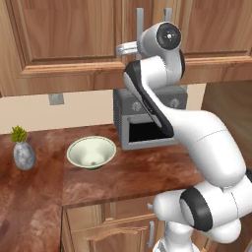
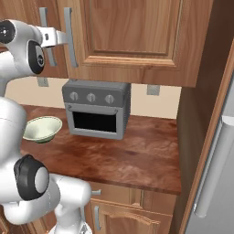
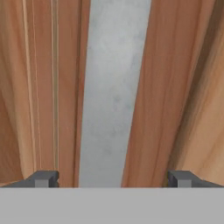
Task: Open the cabinet and setup a tea strainer by placing it in the bowl upright.
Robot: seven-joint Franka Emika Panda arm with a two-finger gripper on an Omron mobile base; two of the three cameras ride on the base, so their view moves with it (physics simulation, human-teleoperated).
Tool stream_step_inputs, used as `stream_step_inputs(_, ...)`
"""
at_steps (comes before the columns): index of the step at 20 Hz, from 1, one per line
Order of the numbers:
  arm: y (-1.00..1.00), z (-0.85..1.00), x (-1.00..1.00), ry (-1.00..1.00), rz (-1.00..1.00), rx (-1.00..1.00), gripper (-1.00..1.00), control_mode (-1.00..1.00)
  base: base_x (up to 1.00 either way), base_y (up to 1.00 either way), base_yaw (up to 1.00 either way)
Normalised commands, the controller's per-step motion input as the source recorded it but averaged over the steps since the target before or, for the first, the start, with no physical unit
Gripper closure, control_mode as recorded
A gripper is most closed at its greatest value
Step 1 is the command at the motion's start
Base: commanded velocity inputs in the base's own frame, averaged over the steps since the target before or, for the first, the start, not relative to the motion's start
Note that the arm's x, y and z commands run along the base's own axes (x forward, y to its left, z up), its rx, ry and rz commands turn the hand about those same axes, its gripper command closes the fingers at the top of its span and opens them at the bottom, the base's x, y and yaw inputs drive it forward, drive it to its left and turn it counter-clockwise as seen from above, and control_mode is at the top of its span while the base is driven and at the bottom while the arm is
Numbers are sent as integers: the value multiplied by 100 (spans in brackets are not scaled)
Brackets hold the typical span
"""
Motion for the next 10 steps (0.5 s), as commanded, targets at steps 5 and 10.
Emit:
stream_step_inputs(5,4,-5,44,0,0,0,-100,-100,0,0,0)
stream_step_inputs(10,1,-3,52,0,0,0,-100,-100,0,0,0)
